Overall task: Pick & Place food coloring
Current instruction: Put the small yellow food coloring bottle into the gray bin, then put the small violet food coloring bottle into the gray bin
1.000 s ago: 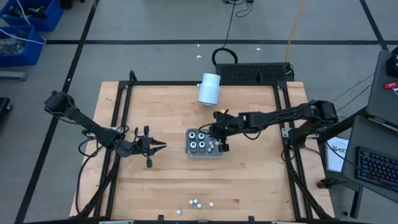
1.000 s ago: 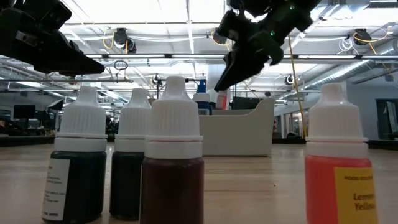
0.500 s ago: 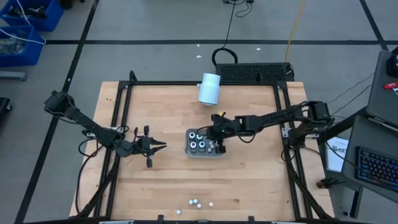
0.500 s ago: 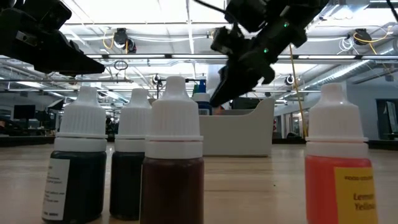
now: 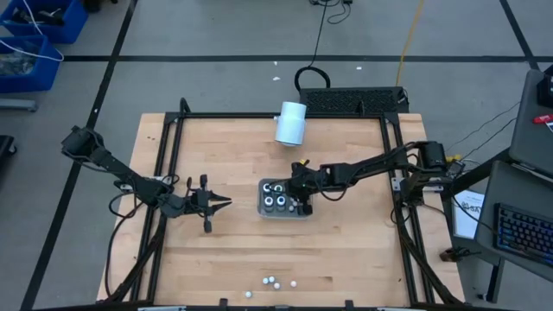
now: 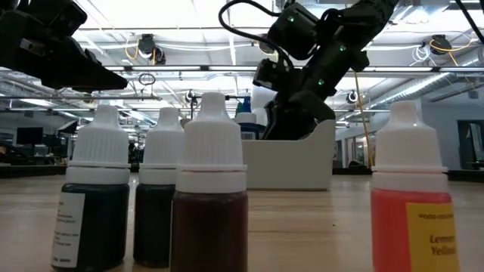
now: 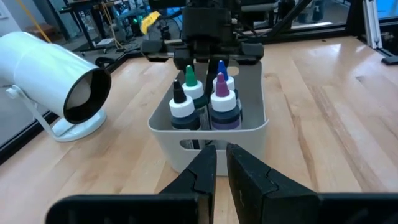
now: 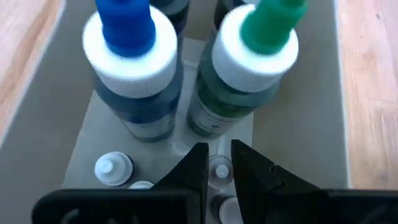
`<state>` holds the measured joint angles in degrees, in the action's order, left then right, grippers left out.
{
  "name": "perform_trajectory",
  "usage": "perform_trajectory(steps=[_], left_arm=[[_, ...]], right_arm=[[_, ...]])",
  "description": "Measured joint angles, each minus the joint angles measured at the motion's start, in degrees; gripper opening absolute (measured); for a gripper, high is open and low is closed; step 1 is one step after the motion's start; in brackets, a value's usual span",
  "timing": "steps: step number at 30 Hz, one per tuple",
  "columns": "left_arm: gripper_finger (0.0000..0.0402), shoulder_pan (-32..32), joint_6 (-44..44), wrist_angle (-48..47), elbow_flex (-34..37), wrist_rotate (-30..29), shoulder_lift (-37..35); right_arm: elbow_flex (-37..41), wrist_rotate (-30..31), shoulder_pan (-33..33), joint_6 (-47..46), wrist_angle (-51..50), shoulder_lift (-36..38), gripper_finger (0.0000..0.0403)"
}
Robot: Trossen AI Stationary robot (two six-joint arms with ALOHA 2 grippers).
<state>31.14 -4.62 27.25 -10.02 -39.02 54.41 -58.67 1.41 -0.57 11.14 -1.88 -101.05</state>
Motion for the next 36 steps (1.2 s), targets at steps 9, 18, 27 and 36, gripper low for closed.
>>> perform_trajectory(steps=[9,18,27,36], left_arm=[[0.0047,0.0,0.0,0.0,0.0,0.1,0.0],[0.0047,0.0,-0.1,0.0,0.0,0.1,0.0],[0.0047,0.0,-0.1,0.0,0.0,0.0,0.0],[0.0047,0.0,-2.1,0.3,0.0,0.1,0.0]], right_arm=[[0.0,0.2,-1.1,-2.8,0.4,0.1,0.0073],[0.0,0.2,-1.3,-2.6,-0.1,2.2,0.0099],[0.0,1.7,-1.9,1.6,-8.8,13.8,0.0095],[12.0,-9.0,-3.3,0.1,-3.4,34.7,0.0029]])
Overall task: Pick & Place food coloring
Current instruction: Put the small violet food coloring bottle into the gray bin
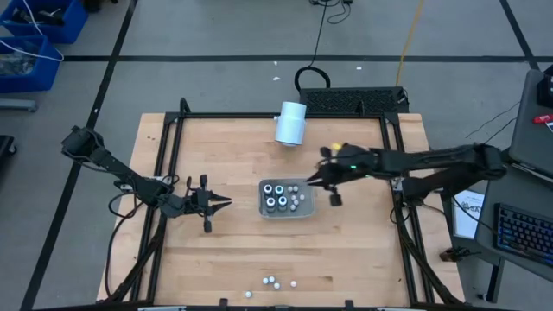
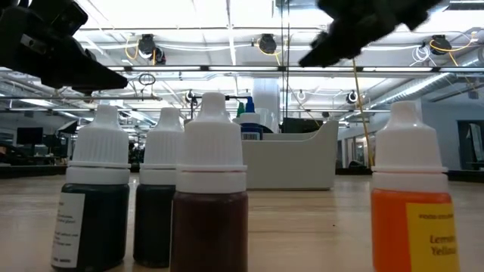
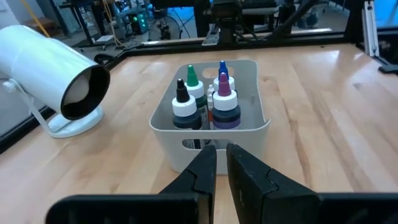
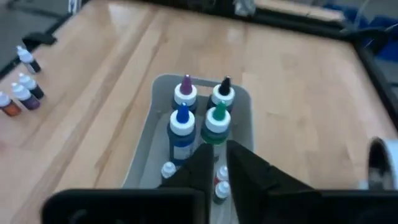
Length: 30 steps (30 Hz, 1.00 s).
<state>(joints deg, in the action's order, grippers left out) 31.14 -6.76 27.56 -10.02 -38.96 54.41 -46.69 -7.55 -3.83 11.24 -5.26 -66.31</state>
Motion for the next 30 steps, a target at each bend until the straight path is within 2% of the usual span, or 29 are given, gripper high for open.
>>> perform_trajectory(steps=[3,10,14,19,26,30], left_arm=[[0.0047,0.0,-0.7,0.5,0.0,0.0,0.0],[0.0047,0.0,-0.6,2.4,0.0,0.0,0.0],[0.0047,0.0,-1.3,5.4,0.0,0.0,0.0],[0.0047,0.0,1.2,10.0,0.0,0.0,0.0],[0.0047,0.1,2.0,10.0,0.0,0.9,0.0],[0.0047,-0.1,2.4,10.1,0.0,1.0,0.0]], right_arm=[[8.0,0.0,-0.9,-1.7,5.6,7.7,0.0005],[23.5,0.0,-1.2,-4.6,15.1,23.8,0.0001],[30.7,0.0,-1.2,-5.7,22.9,29.5,0.0001],[36.2,-0.2,-1.2,-5.9,29.3,31.9,0.0001],[42.5,-0.1,-1.2,-4.7,36.7,33.1,0.0],[45.0,2.0,-1.5,-4.5,41.0,33.6,0.0]])
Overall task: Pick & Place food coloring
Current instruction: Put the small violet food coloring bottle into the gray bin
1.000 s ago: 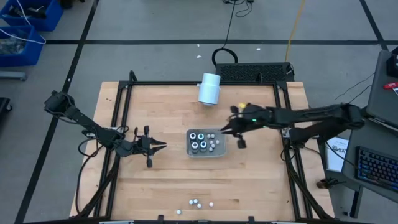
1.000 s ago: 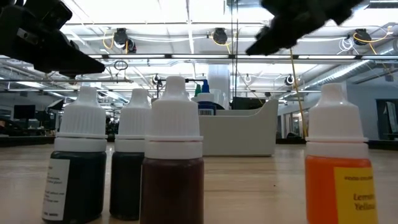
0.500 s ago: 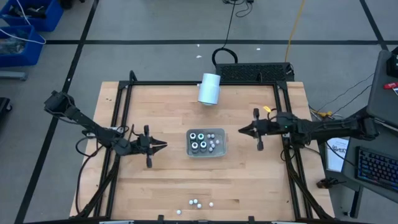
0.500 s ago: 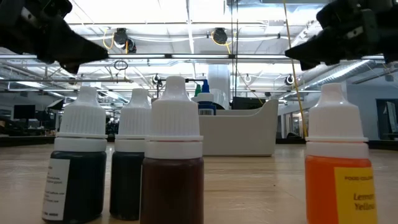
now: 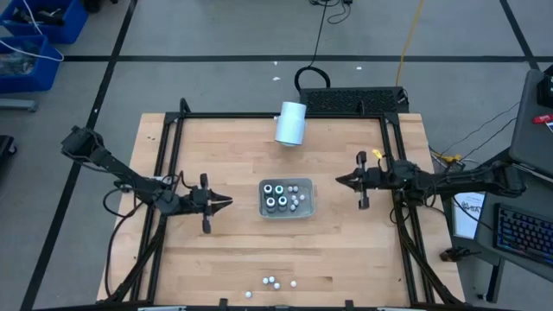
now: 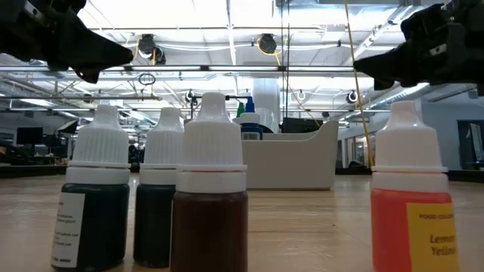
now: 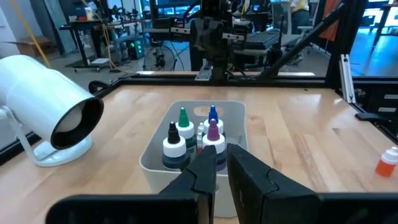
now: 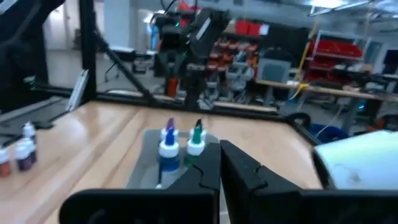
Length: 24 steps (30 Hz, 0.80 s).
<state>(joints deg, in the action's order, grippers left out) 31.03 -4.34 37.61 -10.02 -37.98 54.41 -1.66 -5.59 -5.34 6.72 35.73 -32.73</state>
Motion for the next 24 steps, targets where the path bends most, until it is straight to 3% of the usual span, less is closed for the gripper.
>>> perform_trajectory(steps=[7,11,15,20,24], left_arm=[[0.0047,-0.2,0.8,-4.0,-3.8,5.1,0.1],[0.0047,-0.1,-3.6,-21.0,-15.7,4.6,2.9],[0.0047,1.5,-12.7,-39.8,-31.3,4.7,12.6],[0.0047,4.9,-27.6,-61.2,-52.6,6.8,30.3],[0.0047,7.6,-34.6,-75.2,-70.1,12.0,44.8]], right_arm=[[0.2,0.8,0.0,1.4,-0.8,0.0,0.0],[0.3,0.8,0.0,2.1,-1.5,0.0,0.0],[0.3,0.9,0.0,3.2,-1.7,0.0,0.0],[0.4,0.9,0.0,3.9,-1.6,0.0,0.0],[0.4,0.9,0.0,4.7,-1.3,0.0,0.0]])
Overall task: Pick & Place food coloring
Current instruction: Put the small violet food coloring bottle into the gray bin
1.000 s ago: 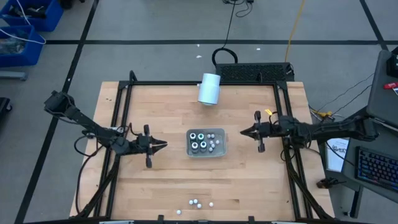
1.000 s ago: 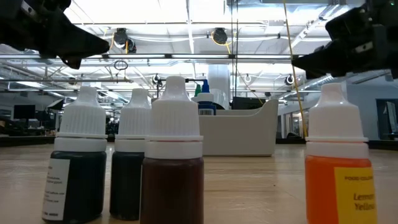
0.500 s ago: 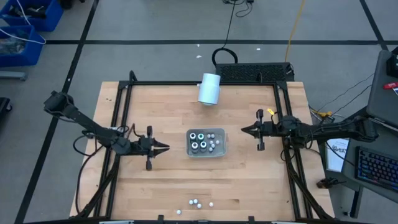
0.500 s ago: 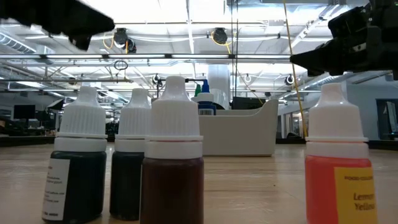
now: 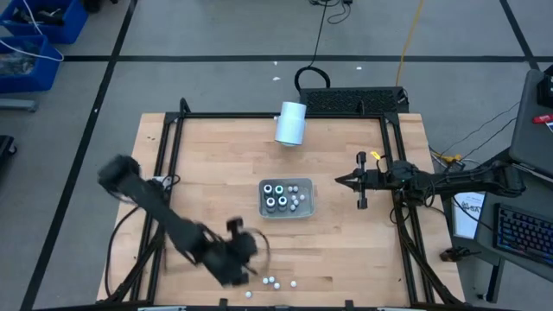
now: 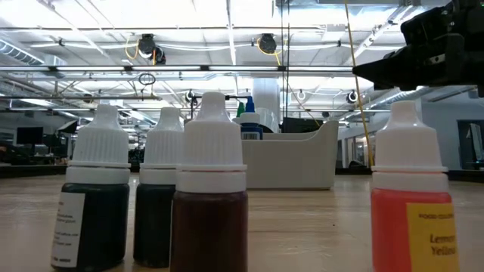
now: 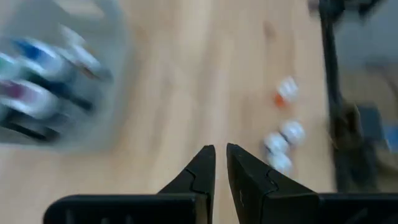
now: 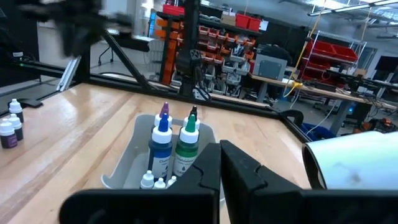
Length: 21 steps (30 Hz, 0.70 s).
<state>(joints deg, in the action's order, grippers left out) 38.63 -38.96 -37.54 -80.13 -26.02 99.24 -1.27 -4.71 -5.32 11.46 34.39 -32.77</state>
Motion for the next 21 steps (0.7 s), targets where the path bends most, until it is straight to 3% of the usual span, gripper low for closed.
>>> perform_trajectory(steps=[3,6,11,15,21], left_arm=[[0.0047,2.1,-2.5,-8.6,-12.1,6.9,9.2],[0.0047,4.0,-3.8,-15.6,-22.4,9.4,16.3],[0.0052,5.4,-8.1,-19.6,-33.6,14.0,23.5],[0.0087,5.3,-11.3,-19.9,-35.9,18.2,25.6],[0.0172,4.7,-13.6,-20.6,-33.5,23.3,26.0]], right_arm=[[0.0,0.0,0.0,0.2,0.0,0.0,0.0],[0.0,0.0,0.0,0.7,-0.1,0.0,0.0],[0.0,0.0,0.0,1.5,-0.2,0.0,0.0],[0.0,0.0,0.0,2.6,0.1,0.0,0.0],[-0.2,0.1,0.0,2.9,0.2,0.0,0.0]])
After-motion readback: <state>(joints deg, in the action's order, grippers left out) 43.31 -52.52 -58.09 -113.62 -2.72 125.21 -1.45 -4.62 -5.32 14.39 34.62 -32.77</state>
